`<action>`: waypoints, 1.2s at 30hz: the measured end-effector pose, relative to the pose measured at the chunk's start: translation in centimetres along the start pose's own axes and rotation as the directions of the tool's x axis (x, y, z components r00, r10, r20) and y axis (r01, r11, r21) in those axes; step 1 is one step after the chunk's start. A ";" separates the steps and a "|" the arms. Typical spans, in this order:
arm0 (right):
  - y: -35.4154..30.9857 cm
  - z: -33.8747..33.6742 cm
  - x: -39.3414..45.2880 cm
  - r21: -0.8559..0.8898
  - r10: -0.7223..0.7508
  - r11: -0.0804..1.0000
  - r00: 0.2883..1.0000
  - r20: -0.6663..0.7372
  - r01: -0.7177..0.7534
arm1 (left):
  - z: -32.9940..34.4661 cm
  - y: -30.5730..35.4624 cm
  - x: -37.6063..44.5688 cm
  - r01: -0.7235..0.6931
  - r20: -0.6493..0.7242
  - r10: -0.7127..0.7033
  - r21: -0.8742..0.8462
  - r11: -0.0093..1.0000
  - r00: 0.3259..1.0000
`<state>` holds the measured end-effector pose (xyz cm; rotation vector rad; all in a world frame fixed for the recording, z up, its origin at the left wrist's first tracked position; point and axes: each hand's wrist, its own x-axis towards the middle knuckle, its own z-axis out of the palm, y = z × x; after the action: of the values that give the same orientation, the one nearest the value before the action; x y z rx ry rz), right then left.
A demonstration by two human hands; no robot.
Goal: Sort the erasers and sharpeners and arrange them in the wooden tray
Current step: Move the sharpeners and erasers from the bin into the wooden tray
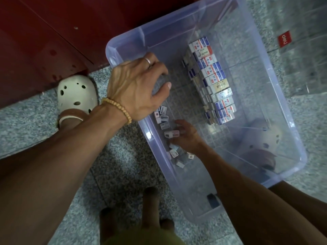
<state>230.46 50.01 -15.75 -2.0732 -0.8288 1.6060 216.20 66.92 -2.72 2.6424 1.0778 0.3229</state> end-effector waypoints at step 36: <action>-4.5 2.3 2.2 0.311 -0.038 0.944 0.971 -0.238 0.113 | -0.2 0.5 0.0 0.043 -0.012 -0.043 0.009 0.999 0.999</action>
<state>227.68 54.71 -15.18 -1.9184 -0.5188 1.3270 216.47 66.65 -2.41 2.6239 1.1412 0.3262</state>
